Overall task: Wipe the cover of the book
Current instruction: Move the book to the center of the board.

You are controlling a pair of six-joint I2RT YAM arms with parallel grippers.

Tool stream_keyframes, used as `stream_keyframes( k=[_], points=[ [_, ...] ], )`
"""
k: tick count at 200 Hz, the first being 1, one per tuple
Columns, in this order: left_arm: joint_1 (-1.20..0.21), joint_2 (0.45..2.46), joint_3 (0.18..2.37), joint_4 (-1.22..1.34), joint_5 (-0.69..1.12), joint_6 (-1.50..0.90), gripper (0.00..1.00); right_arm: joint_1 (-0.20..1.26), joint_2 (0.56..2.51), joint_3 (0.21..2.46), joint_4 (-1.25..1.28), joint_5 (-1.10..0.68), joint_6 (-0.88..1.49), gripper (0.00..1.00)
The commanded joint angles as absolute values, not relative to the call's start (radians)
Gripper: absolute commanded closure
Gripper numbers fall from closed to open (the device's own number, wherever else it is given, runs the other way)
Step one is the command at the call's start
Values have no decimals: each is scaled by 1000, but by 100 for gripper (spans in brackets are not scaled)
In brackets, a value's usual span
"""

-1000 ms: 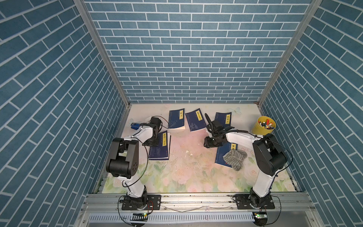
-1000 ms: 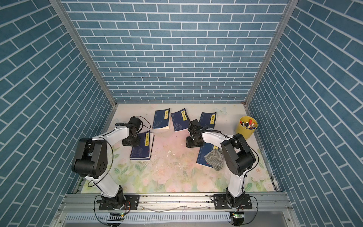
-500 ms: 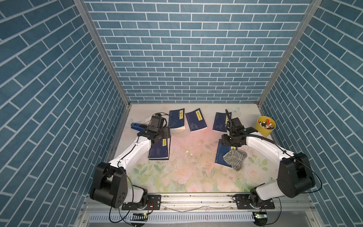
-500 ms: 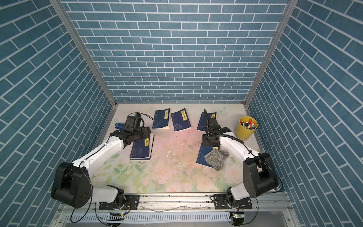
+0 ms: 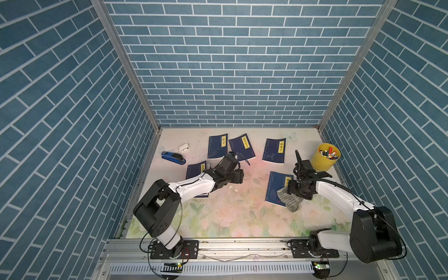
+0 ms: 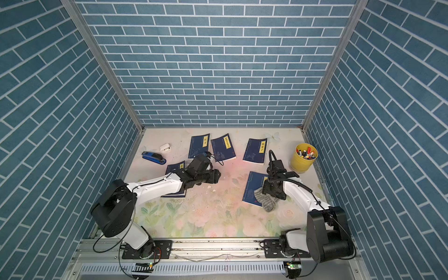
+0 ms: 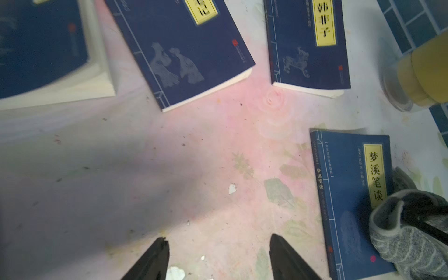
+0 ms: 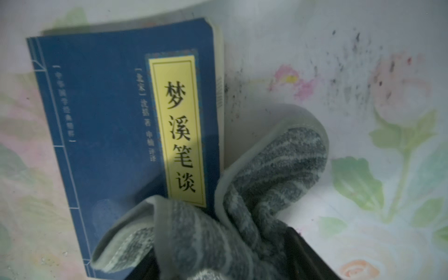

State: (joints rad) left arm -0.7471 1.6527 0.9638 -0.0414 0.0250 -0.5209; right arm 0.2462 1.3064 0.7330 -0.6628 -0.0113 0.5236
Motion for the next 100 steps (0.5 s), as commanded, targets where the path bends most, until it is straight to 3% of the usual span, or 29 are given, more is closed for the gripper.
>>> stream_keyframes(
  k=[1,61,100],
  points=[
    [-785,1701,994,24,33,-553,29,244,1347,715,-610,-82,563,32],
    [-827,1788,982,127,115,-599,37,310,1500,738,-527,-211,584,62],
    [-831,1819,961,147,147,-614,49,426,1580,812,-495,-203,624,68]
  ],
)
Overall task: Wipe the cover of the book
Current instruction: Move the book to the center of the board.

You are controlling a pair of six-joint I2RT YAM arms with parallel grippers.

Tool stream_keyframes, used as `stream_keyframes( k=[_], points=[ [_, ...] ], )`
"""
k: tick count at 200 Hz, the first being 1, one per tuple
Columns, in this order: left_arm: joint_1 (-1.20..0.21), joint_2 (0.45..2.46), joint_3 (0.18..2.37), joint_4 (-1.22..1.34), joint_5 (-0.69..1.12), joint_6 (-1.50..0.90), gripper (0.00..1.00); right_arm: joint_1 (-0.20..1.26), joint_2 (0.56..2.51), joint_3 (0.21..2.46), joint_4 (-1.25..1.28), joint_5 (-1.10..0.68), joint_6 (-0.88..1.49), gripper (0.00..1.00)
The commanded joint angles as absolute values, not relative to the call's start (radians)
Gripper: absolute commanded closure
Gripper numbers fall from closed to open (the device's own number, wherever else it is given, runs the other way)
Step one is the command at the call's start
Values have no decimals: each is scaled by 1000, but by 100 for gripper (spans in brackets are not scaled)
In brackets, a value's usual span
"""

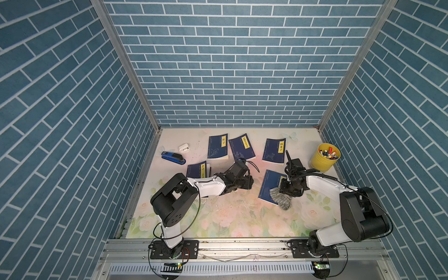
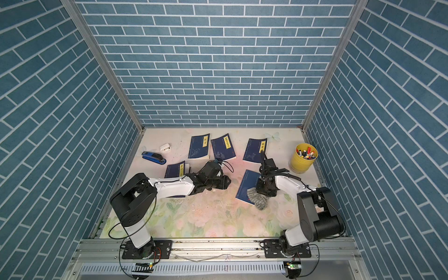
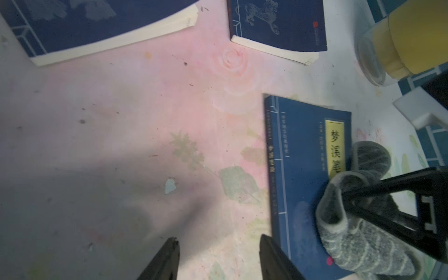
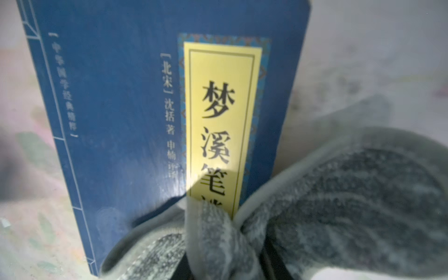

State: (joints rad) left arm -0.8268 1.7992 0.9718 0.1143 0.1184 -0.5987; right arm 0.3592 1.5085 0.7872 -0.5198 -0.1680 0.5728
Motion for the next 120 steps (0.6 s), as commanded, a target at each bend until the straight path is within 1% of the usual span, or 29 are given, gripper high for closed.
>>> stream_keyframes(
  k=[1,24,64,79,98,108,120],
  points=[
    [-831,1819,961,147,146,-614,49,428,1583,815,-494,-202,624,68],
    [-831,1806,942,136,136,-614,54,479,1646,886,-482,-206,638,71],
    [-816,1766,886,132,94,-625,59,569,1744,1002,-453,-237,664,74],
    [-802,1760,873,125,88,-626,61,584,1761,1027,-441,-247,671,74],
    [-789,1740,862,108,66,-621,61,588,1761,1052,-454,-235,665,74],
    [-785,1726,858,97,53,-615,60,588,1751,1063,-479,-214,649,71],
    [-782,1708,859,85,41,-607,57,587,1731,1078,-517,-188,621,58]
  ],
)
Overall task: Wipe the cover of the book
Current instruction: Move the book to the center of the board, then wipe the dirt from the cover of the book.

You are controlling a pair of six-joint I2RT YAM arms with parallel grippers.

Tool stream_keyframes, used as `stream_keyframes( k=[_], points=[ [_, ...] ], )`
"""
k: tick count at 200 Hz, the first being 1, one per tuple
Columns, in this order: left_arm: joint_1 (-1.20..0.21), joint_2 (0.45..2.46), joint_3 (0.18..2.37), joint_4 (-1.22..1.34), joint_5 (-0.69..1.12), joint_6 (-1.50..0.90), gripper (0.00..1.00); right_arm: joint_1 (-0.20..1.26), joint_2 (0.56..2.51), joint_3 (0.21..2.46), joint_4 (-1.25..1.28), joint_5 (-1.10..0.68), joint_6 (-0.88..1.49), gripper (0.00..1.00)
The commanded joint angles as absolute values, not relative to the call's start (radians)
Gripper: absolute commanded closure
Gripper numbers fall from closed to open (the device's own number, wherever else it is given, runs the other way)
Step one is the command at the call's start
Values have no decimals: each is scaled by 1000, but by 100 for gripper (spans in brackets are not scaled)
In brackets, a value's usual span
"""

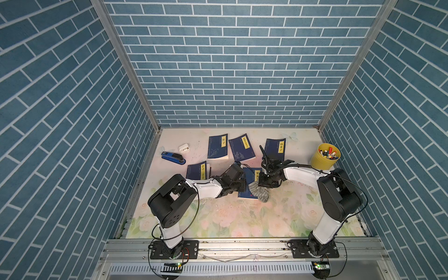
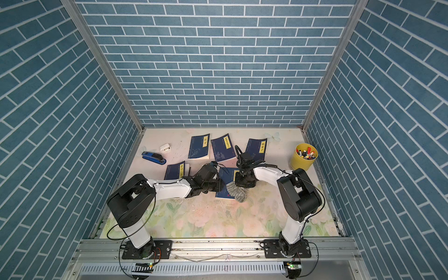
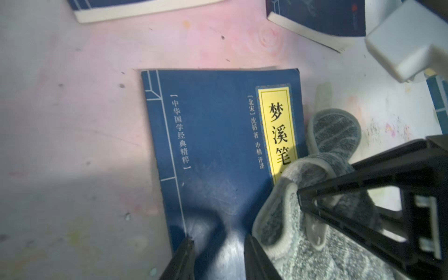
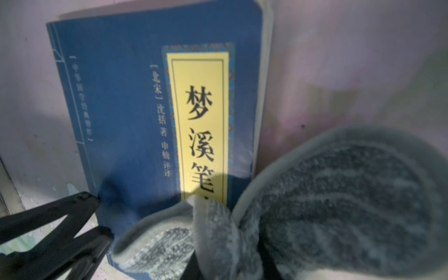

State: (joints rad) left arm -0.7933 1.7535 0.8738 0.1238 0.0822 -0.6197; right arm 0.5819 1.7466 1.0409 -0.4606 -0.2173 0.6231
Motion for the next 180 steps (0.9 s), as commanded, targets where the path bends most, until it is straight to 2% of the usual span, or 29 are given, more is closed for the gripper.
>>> stream_keyframes(
  k=[1,25,64,84,134,180],
  points=[
    [-782,1707,859,85,40,-607,56,588,1729,1079,-520,-185,620,57],
    [-780,1682,873,56,26,-583,49,588,1663,1097,-587,-138,554,44],
    [-781,1660,900,40,57,-548,48,579,1550,1117,-658,-95,492,38],
    [-791,1656,900,55,95,-542,48,550,1527,1107,-663,-68,477,38],
    [-864,1638,900,87,120,-540,51,416,1570,1016,-576,-136,469,48],
    [-916,1683,929,175,181,-553,59,400,1657,997,-506,-194,457,49]
  ],
)
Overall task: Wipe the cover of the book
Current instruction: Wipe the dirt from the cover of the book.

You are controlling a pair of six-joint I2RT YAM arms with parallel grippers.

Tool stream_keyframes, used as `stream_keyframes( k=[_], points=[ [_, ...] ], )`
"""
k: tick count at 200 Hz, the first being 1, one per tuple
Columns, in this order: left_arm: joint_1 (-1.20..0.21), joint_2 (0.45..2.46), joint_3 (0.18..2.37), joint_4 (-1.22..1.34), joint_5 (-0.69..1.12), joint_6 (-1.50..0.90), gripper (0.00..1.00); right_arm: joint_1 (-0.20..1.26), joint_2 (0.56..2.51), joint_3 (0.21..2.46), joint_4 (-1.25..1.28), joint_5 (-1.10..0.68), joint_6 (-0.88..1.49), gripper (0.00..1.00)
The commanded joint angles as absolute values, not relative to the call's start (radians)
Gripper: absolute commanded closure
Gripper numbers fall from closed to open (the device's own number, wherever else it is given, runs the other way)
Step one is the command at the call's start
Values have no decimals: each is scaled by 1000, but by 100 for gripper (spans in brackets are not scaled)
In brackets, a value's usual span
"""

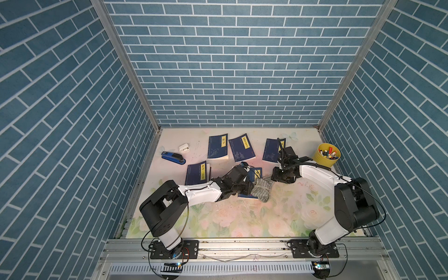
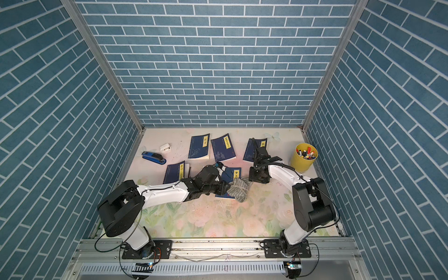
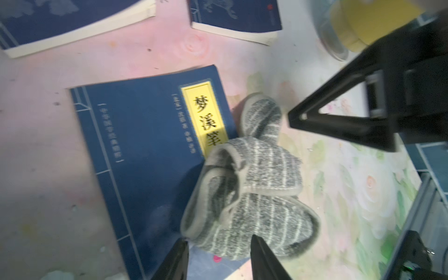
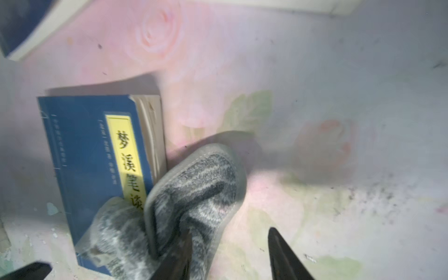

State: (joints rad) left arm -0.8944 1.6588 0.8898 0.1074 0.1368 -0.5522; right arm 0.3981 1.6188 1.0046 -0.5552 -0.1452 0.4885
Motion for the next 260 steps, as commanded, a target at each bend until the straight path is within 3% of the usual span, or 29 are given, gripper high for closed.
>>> stream_keyframes(
  k=[1,26,75,159,260],
  points=[
    [-916,1686,930,176,182,-553,59,400,1659,998,-506,-195,457,49],
    [-922,1751,932,219,195,-581,62,399,1700,1000,-480,-219,454,53],
    [-921,1790,883,235,155,-631,72,400,1693,979,-459,-281,443,100],
    [-882,1901,888,314,143,-671,78,456,1398,935,-488,-440,443,100],
    [-828,1880,795,502,196,-681,78,559,1640,884,-327,-403,529,100]
  ],
)
